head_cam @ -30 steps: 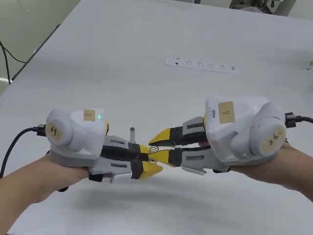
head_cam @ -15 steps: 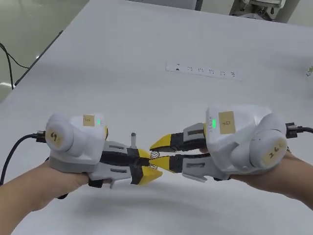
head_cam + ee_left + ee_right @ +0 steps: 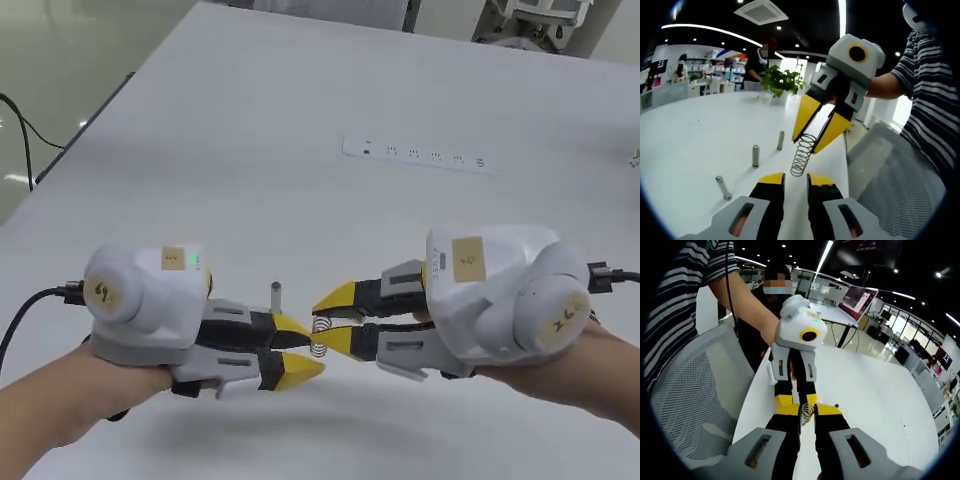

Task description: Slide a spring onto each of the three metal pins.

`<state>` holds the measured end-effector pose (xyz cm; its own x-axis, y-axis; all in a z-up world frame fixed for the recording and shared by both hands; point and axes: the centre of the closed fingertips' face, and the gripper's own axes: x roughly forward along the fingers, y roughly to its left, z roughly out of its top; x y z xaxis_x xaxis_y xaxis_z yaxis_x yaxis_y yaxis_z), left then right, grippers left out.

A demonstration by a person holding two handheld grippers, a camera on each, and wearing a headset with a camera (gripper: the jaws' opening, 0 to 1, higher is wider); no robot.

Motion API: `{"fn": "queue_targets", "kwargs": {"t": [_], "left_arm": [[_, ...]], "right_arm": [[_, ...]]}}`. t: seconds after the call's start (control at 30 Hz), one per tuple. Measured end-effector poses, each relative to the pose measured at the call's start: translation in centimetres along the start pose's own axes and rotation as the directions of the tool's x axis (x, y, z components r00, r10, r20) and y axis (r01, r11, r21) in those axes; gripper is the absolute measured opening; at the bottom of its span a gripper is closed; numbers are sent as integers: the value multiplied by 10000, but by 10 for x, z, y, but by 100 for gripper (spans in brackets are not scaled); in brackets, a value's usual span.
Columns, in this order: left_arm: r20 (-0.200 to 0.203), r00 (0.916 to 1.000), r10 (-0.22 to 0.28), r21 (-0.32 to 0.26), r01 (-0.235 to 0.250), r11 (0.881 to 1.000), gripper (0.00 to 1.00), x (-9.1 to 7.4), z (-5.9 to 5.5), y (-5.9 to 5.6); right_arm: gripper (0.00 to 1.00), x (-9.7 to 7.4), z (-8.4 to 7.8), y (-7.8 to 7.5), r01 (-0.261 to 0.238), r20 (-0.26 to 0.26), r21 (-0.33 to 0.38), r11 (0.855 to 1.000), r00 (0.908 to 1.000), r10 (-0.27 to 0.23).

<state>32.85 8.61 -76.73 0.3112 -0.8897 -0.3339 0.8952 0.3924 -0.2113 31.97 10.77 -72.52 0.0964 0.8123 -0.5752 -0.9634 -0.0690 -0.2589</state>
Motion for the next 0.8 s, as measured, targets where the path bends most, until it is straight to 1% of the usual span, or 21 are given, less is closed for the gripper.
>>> {"fn": "queue_targets", "kwargs": {"t": [0.3, 0.4, 0.67, 0.8], "left_arm": [[-24, 9996, 269, -193, -269, 9995, 15, -7, -5, 5], [-71, 9992, 381, -246, -383, 9990, 17, -9, -7, 7], [-17, 9976, 694, -332, -694, 9970, 24, -16, -10, 12], [-83, 9968, 789, -342, -791, 9963, 27, -21, -14, 13]], "right_arm": [[7, 1, -1, -2, 51, -16, 41, 10000, 10000, -51], [7, 1, -2, -3, 95, -38, 93, 9999, 9999, -95], [7, -1, -5, -4, 177, -77, 187, 9997, 9998, -176], [7, -1, -6, -5, 223, -99, 190, 9996, 9997, -221]]}}
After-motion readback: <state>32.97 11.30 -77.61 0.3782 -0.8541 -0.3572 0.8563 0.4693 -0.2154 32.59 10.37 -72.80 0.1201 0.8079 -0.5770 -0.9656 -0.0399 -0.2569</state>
